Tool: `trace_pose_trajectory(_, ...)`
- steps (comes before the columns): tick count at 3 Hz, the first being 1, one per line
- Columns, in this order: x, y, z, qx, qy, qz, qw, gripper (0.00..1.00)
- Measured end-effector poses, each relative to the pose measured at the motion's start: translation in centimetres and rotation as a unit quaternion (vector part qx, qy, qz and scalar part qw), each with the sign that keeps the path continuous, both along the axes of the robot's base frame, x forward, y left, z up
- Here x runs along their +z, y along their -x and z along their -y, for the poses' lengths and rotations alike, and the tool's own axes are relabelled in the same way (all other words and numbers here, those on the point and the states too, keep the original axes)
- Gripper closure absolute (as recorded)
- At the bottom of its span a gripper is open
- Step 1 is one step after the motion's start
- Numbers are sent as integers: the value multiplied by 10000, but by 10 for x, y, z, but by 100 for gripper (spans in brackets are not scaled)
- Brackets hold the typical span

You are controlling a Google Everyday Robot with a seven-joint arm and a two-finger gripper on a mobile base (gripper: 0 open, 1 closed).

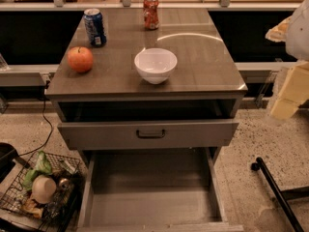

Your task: Move white bowl near coke can

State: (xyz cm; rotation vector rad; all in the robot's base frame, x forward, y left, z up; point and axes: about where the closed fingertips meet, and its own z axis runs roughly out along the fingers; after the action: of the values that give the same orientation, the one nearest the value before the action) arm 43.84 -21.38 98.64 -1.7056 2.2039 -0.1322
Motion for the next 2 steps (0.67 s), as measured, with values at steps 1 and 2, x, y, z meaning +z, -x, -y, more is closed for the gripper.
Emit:
trace_pose_trajectory(1,0,0,0,0,0,4,10000,0)
trace_pose_trajectory(2,0,-5,-8,74,31,39,10000,0)
